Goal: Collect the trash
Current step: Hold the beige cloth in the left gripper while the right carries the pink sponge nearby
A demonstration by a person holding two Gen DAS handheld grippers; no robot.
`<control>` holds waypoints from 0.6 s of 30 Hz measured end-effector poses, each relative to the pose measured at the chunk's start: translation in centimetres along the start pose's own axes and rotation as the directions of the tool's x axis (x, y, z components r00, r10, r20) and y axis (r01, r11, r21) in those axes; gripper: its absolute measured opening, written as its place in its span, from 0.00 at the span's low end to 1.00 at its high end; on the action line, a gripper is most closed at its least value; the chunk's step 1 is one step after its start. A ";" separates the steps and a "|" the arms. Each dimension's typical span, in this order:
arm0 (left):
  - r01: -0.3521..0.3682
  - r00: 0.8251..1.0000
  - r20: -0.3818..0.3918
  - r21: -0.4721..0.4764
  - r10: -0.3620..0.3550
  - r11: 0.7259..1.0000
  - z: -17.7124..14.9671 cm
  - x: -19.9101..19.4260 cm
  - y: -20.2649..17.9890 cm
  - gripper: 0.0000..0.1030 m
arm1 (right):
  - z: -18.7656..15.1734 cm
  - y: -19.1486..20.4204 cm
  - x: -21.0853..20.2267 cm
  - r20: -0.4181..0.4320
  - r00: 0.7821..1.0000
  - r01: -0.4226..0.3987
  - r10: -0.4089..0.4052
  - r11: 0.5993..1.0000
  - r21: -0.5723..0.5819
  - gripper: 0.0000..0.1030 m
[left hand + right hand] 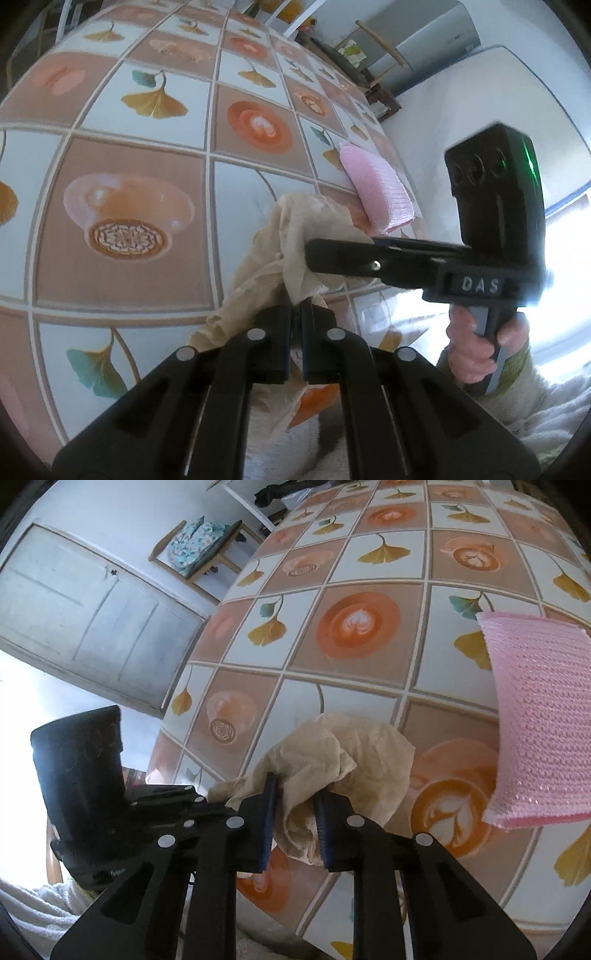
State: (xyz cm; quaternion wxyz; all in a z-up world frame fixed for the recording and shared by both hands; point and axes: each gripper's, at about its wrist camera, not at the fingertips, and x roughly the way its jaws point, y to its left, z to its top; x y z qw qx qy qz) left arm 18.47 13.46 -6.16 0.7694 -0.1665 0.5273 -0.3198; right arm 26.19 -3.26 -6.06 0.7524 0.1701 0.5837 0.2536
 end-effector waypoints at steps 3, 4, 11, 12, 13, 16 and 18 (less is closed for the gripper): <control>-0.063 0.998 0.025 0.076 0.061 0.995 0.0 -0.3 -1.0 0.12 | 0.2 0.2 0.3 -0.015 1.000 0.006 -0.006 1.000 0.001 0.17; -0.098 0.994 0.050 0.121 0.092 0.988 -0.2 -0.6 -1.7 0.22 | 0.3 0.1 0.4 -0.019 1.000 0.011 -0.011 1.000 0.001 0.16; -0.276 0.959 0.153 0.330 0.237 0.903 -1.1 -0.8 -4.7 0.53 | 0.9 -0.1 0.6 -0.065 0.998 0.009 -0.007 0.999 0.038 0.15; -0.304 0.952 0.153 0.353 0.266 0.885 -1.3 -0.6 -4.9 0.53 | 0.9 -0.2 0.6 -0.069 0.998 0.007 -0.004 0.999 0.044 0.15; -0.330 0.944 0.154 0.371 0.294 0.868 -1.4 -0.3 -5.1 0.53 | 1.0 -0.3 0.7 -0.075 0.997 0.004 -0.001 0.999 0.050 0.15; -0.378 0.926 0.149 0.394 0.348 0.838 -1.6 0.6 -5.3 0.53 | 1.1 -0.4 0.8 -0.089 0.996 -0.005 0.011 0.998 0.065 0.15; -0.402 0.915 0.150 0.401 0.373 0.824 -1.6 0.9 -5.5 0.53 | 1.2 -0.6 0.9 -0.100 0.995 -0.019 0.026 0.997 0.077 0.15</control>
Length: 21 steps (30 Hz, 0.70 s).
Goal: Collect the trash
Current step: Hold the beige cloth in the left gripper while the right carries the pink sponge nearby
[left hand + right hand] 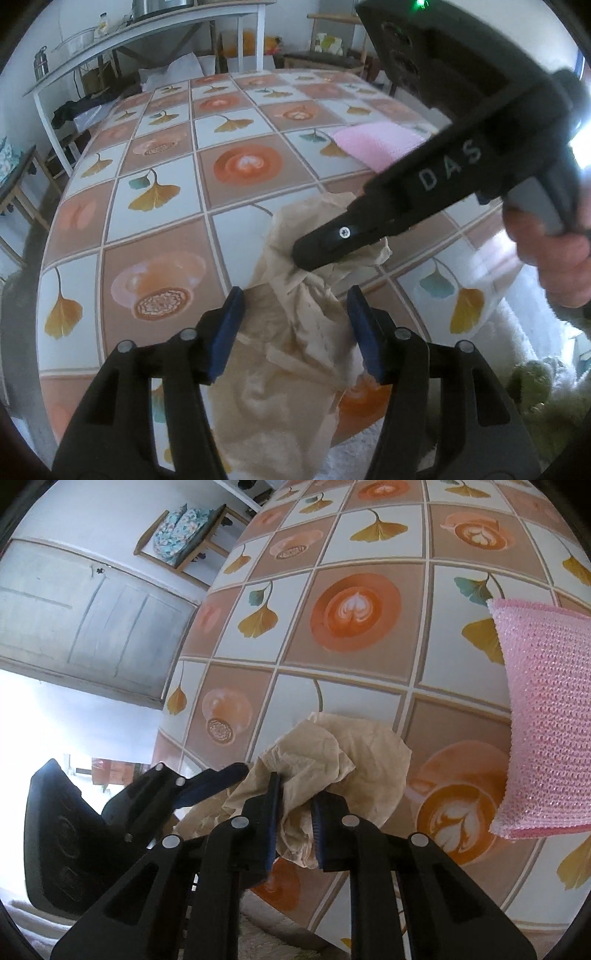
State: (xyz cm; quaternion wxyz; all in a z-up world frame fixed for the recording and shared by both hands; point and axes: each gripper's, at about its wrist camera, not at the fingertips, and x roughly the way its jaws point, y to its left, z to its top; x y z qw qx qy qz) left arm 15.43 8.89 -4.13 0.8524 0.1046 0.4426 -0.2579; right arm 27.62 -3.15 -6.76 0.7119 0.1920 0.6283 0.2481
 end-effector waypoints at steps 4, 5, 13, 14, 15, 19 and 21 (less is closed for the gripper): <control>-0.036 0.999 -0.012 0.008 0.036 0.999 0.3 0.3 -0.2 0.43 | 0.1 -0.3 0.2 -0.018 0.999 -0.036 0.036 0.999 0.020 0.15; -0.040 0.999 -0.014 -0.001 0.040 0.999 0.4 0.3 0.0 0.41 | 0.0 -0.3 0.3 -0.021 0.999 -0.043 0.043 0.999 0.022 0.15; -0.039 0.999 -0.006 -0.061 0.039 0.997 0.4 0.1 0.7 0.16 | -0.2 -0.4 -0.6 0.003 0.998 -0.064 0.064 0.997 0.038 0.17; -0.035 0.999 -0.005 -0.069 0.035 0.997 0.4 0.1 0.9 0.16 | -0.2 -0.3 -1.0 0.012 0.998 -0.055 0.054 0.998 0.037 0.18; -0.031 1.000 -0.004 -0.077 0.031 0.997 0.4 0.1 1.0 0.14 | -0.2 -0.2 -1.4 0.020 0.999 -0.050 0.049 0.998 0.037 0.21; -0.017 1.000 0.002 -0.100 0.018 0.995 0.3 0.1 1.3 0.13 | -0.3 0.3 -5.5 0.119 0.992 0.037 -0.038 0.999 0.015 0.42; -0.013 1.000 0.004 -0.106 0.014 0.994 0.3 0.1 1.4 0.13 | -0.5 0.4 -8.4 0.205 0.971 0.125 -0.126 0.992 0.018 0.67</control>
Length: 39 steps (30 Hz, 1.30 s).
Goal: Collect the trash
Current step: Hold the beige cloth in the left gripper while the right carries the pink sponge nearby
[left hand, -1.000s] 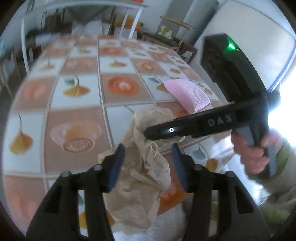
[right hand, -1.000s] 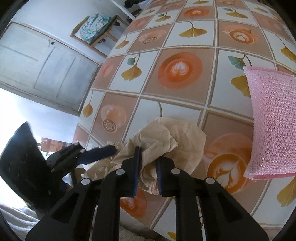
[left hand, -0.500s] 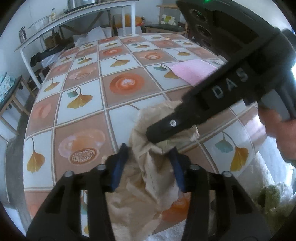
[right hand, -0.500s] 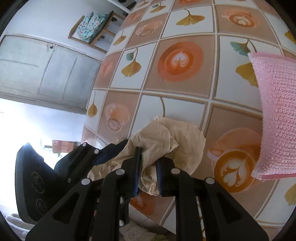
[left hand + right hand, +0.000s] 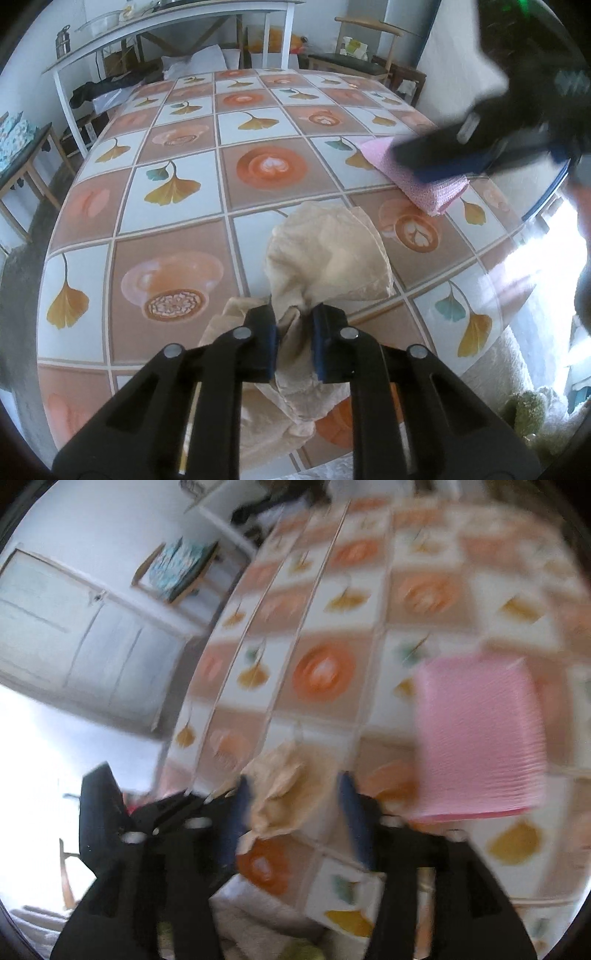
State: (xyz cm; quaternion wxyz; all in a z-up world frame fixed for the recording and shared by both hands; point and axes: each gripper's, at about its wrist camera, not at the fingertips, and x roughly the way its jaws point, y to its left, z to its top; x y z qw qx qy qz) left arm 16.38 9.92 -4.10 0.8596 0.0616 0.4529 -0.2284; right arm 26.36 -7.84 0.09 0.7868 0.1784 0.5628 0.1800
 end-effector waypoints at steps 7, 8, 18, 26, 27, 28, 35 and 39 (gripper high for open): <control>0.009 1.000 0.007 -0.011 -0.009 1.000 -0.1 0.0 0.1 0.13 | 0.7 -2.4 -2.5 0.088 0.917 0.392 -0.390 0.920 -0.007 0.87; 0.009 1.000 0.007 -0.013 -0.009 1.000 -0.1 0.0 0.1 0.13 | 0.9 -2.8 -2.2 0.071 0.914 0.400 -0.399 0.916 -0.009 0.87; 0.017 1.000 0.006 -0.023 -0.017 1.000 -0.1 0.0 0.3 0.13 | 0.1 -3.6 2.6 -0.036 0.875 0.478 -0.482 0.874 -0.089 0.88; 0.025 1.000 0.006 -0.044 -0.025 0.999 -0.1 0.0 0.5 0.13 | 0.0 -4.4 3.5 -0.039 0.853 0.514 -0.521 0.850 -0.113 0.88; 0.024 1.000 0.005 -0.047 -0.024 0.999 -0.1 0.0 0.5 0.13 | 0.0 -4.8 3.4 -0.042 0.864 0.496 -0.502 0.862 -0.099 0.88; 0.023 1.000 0.004 -0.048 -0.023 0.999 -0.1 0.0 0.5 0.12 | 0.0 -5.1 3.3 -0.042 0.870 0.486 -0.491 0.870 -0.088 0.88; 0.069 0.997 -0.011 -0.092 -0.070 0.993 0.4 -0.4 1.0 0.11 | -0.6 -7.3 1.5 -0.019 0.927 0.375 -0.375 0.927 0.024 0.49; 0.096 0.995 -0.010 -0.098 -0.098 0.991 1.3 -0.8 0.7 0.11 | -1.9 -9.1 0.0 0.015 0.965 0.260 -0.264 0.959 0.116 0.33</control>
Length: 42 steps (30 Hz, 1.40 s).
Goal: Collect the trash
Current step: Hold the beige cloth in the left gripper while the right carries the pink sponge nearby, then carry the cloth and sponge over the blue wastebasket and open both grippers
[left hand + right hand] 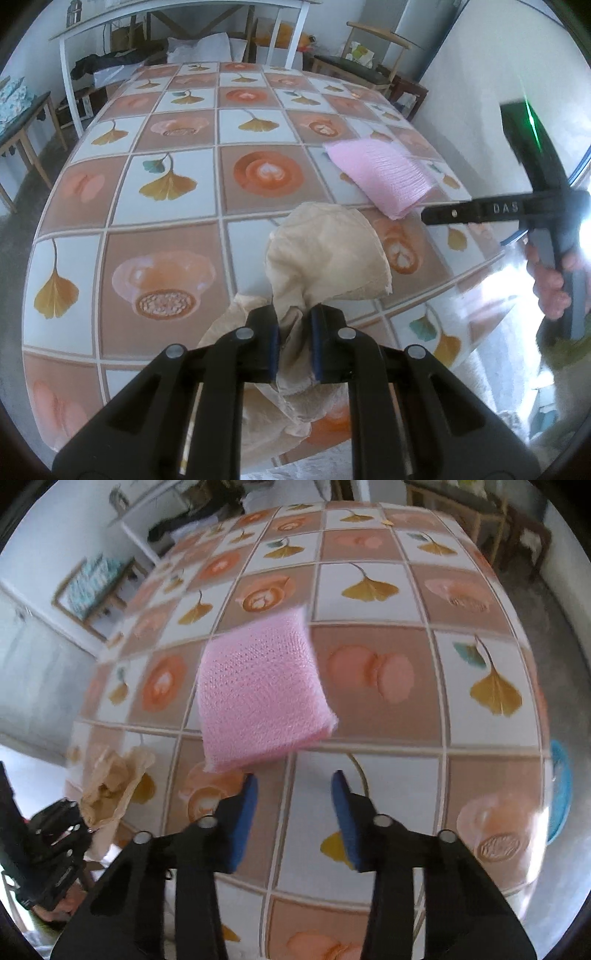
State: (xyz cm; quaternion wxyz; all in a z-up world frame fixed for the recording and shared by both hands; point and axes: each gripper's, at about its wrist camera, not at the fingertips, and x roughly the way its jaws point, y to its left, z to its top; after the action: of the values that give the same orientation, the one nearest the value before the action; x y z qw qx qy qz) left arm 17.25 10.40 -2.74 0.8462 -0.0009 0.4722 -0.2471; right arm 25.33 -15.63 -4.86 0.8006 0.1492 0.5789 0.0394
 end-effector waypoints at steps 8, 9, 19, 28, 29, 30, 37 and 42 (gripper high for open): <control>0.014 1.000 0.014 0.019 -0.014 1.000 2.2 -0.7 -2.1 0.11 | -2.1 -3.0 -1.7 0.090 0.987 -0.138 0.132 0.988 0.074 0.24; 0.015 1.000 0.018 0.017 -0.016 1.000 2.4 -0.7 -2.2 0.11 | -2.0 -2.7 -2.1 0.099 0.986 -0.142 0.135 0.988 0.065 0.32; 0.004 0.999 0.035 -0.055 -0.002 0.998 4.1 -1.7 -0.2 0.11 | 4.7 3.6 -2.8 0.148 0.986 -0.042 0.075 0.975 -0.217 0.88; -0.011 1.000 0.025 -0.076 0.013 0.997 4.8 -2.0 0.9 0.11 | 5.8 4.9 4.2 -0.012 0.996 0.082 -0.093 0.932 -0.354 0.88; -0.011 1.000 0.021 -0.076 0.013 0.997 4.9 -1.8 0.8 0.11 | 5.5 4.8 4.1 0.003 0.996 0.080 -0.084 0.933 -0.352 0.88; -0.011 1.000 0.018 -0.073 0.012 0.997 5.1 -1.7 0.7 0.11 | 5.4 4.7 4.0 0.004 0.997 0.077 -0.080 0.937 -0.342 0.83; 0.011 1.000 -0.006 0.010 -0.011 1.000 7.6 -0.5 -2.7 0.11 | 3.7 0.4 0.6 0.102 0.994 -0.016 0.032 0.989 -0.149 0.75; 0.088 0.996 -0.025 0.154 -0.085 0.984 10.5 0.9 -10.2 0.11 | -0.1 -6.9 -6.6 0.306 0.941 -0.161 0.142 0.986 0.035 0.75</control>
State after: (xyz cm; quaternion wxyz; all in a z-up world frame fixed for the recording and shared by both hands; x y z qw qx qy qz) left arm 21.72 -1.38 4.74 0.8278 0.0469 0.4587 -0.3195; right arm 22.28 -23.71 -0.79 0.8696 0.2214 0.4372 0.0603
